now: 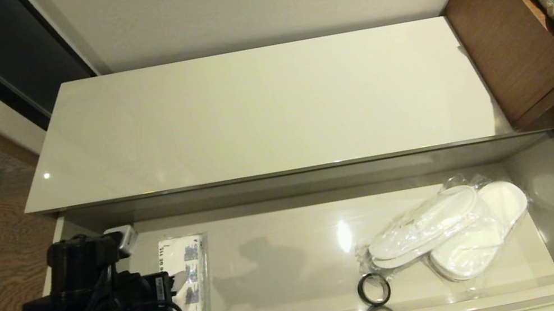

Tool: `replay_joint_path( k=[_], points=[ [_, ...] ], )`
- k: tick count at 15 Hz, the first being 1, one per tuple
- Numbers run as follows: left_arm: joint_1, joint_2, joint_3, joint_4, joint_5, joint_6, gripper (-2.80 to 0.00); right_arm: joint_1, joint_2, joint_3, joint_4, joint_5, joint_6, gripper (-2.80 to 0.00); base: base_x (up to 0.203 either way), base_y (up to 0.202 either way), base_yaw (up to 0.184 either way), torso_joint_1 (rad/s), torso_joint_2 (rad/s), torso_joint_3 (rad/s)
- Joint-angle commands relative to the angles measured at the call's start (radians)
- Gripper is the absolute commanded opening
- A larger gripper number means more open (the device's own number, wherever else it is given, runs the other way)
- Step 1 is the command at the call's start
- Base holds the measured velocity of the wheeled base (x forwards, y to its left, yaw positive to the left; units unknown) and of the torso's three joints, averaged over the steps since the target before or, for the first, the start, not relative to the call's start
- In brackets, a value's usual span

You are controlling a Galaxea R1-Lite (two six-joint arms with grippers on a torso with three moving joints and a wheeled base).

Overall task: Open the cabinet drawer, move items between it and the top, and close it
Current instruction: Take out the tissue from the drawer

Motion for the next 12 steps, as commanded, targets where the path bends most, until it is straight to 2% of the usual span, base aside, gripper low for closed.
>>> replay_joint_path(
  k=[1, 3, 5, 8, 12],
  points=[
    [0.001, 0.11, -0.118, 0.013, 0.022, 0.066, 0.0, 0.0, 0.001, 0.0, 0.0, 0.001, 0.0, -2.8, 0.0, 0.0, 0.0, 0.0, 0.0, 0.0],
    [0.021, 0.137, -0.291, 0.129, 0.054, 0.148, 0.0, 0.0, 0.001, 0.0, 0.0, 0.001, 0.0, -2.8, 0.0, 0.0, 0.0, 0.0, 0.0, 0.0],
    [0.043, 0.2, -0.445, 0.236, 0.048, 0.212, 0.0, 0.0, 0.001, 0.0, 0.0, 0.001, 0.0, -2.8, 0.0, 0.0, 0.0, 0.0, 0.0, 0.0],
    [0.053, 0.283, -0.554, 0.318, 0.031, 0.331, 0.0, 0.0, 0.001, -0.001, 0.0, 0.001, 0.0, -2.8, 0.0, 0.0, 0.0, 0.0, 0.0, 0.0],
    [0.041, 0.251, -0.611, 0.471, 0.03, 0.343, 0.0, 0.0, 0.001, 0.0, 0.0, 0.001, 0.0, -2.8, 0.0, 0.0, 0.0, 0.0, 0.0, 0.0]
  ],
)
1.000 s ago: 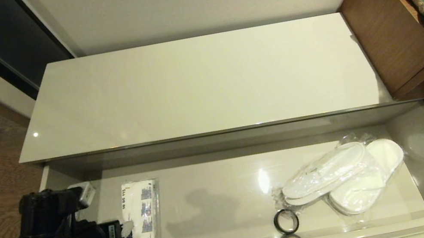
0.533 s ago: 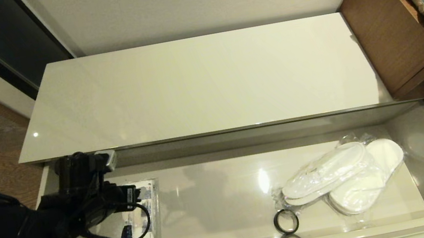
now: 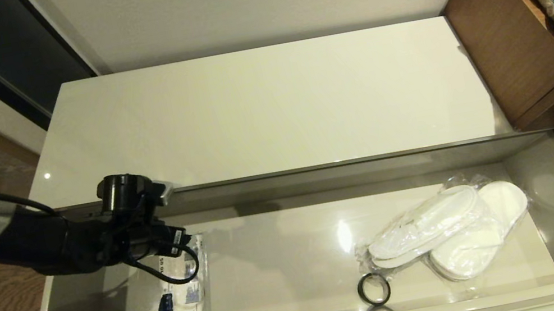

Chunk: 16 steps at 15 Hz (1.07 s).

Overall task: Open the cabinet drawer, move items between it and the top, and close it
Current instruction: Take out the tissue from the drawer

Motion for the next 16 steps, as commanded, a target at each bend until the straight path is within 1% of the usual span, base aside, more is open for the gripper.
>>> replay_joint_path(
  k=[1, 2, 4, 6, 7, 9, 12, 14, 15, 16],
  points=[
    [-0.011, -0.028, -0.033, 0.098, 0.001, 0.001, 0.0, 0.0, 0.001, 0.0, 0.0, 0.001, 0.0, -2.8, 0.0, 0.0, 0.0, 0.0, 0.0, 0.0],
    [-0.012, -0.031, -0.041, 0.15, 0.006, -0.009, 0.0, 0.0, 0.001, 0.0, 0.0, 0.001, 0.0, -2.8, 0.0, 0.0, 0.0, 0.0, 0.0, 0.0],
    [-0.012, -0.033, -0.033, 0.156, 0.025, -0.051, 0.0, 0.0, 0.001, 0.0, 0.0, 0.001, 0.0, -2.8, 0.0, 0.0, 0.0, 0.0, 0.0, 0.0],
    [-0.015, -0.039, -0.037, 0.148, 0.106, -0.062, 0.0, 0.0, 0.001, 0.0, 0.0, 0.001, 0.0, -2.8, 0.0, 0.0, 0.0, 0.0, 0.0, 0.0],
    [-0.035, -0.044, -0.033, 0.122, 0.139, -0.066, 0.0, 0.0, 0.001, 0.0, 0.0, 0.001, 0.0, -2.8, 0.0, 0.0, 0.0, 0.0, 0.0, 0.0],
    [-0.057, -0.068, -0.006, 0.097, 0.163, -0.079, 0.0, 0.0, 0.001, 0.0, 0.0, 0.001, 0.0, -2.8, 0.0, 0.0, 0.0, 0.0, 0.0, 0.0],
    [-0.085, -0.16, 0.087, 0.101, 0.171, -0.098, 0.0, 0.0, 0.001, 0.0, 0.0, 0.001, 0.0, -2.8, 0.0, 0.0, 0.0, 0.0, 0.0, 0.0],
    [-0.106, -0.213, 0.179, 0.101, 0.183, -0.102, 0.0, 0.0, 0.001, 0.0, 0.0, 0.001, 0.0, -2.8, 0.0, 0.0, 0.0, 0.0, 0.0, 0.0],
    [-0.113, -0.226, 0.23, 0.097, 0.188, -0.112, 0.0, 0.0, 0.001, 0.0, 0.0, 0.001, 0.0, -2.8, 0.0, 0.0, 0.0, 0.0, 0.0, 0.0],
    [-0.12, -0.232, 0.266, 0.095, 0.197, -0.139, 0.0, 0.0, 0.001, 0.0, 0.0, 0.001, 0.0, -2.8, 0.0, 0.0, 0.0, 0.0, 0.0, 0.0]
  ],
)
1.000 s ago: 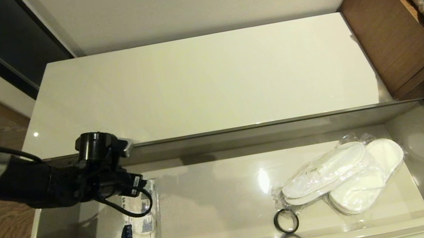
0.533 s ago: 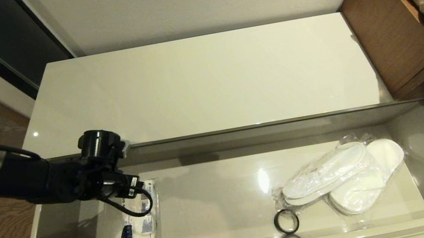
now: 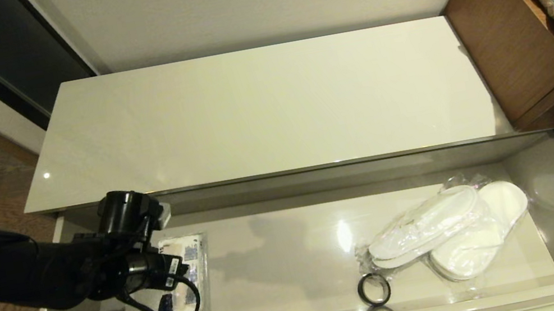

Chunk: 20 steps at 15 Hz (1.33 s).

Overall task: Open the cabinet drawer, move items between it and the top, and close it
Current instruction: Take out the tissue from the drawer

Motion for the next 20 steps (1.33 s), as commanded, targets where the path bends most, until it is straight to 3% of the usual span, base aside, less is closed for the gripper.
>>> replay_joint_path(
  k=[1, 8, 11, 16, 20],
  points=[
    [-0.017, -0.046, 0.072, -0.004, 0.017, -0.041, 0.0, 0.0, 0.001, 0.0, 0.0, 0.0, 0.0, -2.8, 0.0, 0.0, 0.0, 0.0, 0.0, 0.0],
    [-0.008, 0.127, 0.106, -0.044, 0.034, -0.149, 0.0, 0.0, 0.001, 0.0, 0.0, 0.0, 0.0, -2.8, 0.0, 0.0, 0.0, 0.0, 0.0, 0.0],
    [0.017, 0.258, 0.048, -0.176, 0.046, -0.137, 0.0, 0.0, 0.001, 0.0, 0.0, 0.0, 0.0, -2.8, 0.0, 0.0, 0.0, 0.0, 0.0, 0.0],
    [0.078, 0.406, -0.115, -0.202, 0.048, -0.069, 0.0, 0.0, 0.001, 0.0, 0.0, 0.0, 0.0, -2.8, 0.0, 0.0, 0.0, 0.0, 0.0, 0.0],
    [0.089, 0.442, -0.126, -0.209, 0.048, -0.061, 0.0, 0.0, 0.001, 0.0, 0.0, 0.0, 0.0, -2.8, 0.0, 0.0, 0.0, 0.0, 0.0, 0.0]
  ],
)
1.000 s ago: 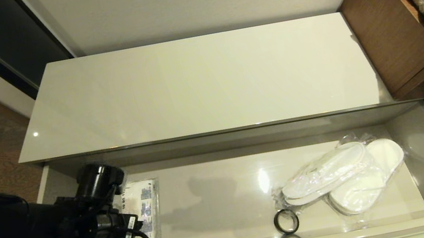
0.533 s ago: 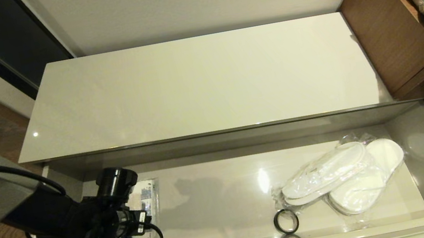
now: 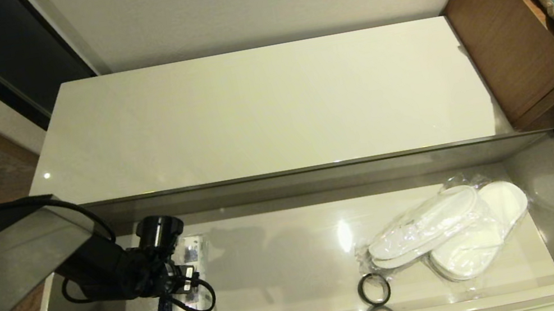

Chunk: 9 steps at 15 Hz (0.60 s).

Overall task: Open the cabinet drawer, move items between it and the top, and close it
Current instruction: Take out the tissue from the drawer

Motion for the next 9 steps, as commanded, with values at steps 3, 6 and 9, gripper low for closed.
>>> replay_joint_path(
  k=[3, 6, 9],
  points=[
    [0.0, 0.034, -0.008, -0.014, -0.002, -0.006, 0.0, 0.0, 0.001, 0.0, -0.001, 0.001, 0.0, -2.8, 0.0, 0.0, 0.0, 0.0, 0.0, 0.0],
    [-0.004, 0.037, -0.011, -0.045, -0.015, -0.009, 0.0, 0.0, 0.001, -0.001, -0.001, 0.001, 0.0, -2.8, 0.0, 0.0, 0.0, 0.0, 0.0, 0.0],
    [-0.005, 0.061, -0.014, -0.092, -0.047, -0.007, 0.0, 0.0, 0.001, 0.0, -0.001, 0.001, 0.0, -2.8, 0.0, 0.0, 0.0, 0.0, 0.0, 0.0]
  ],
)
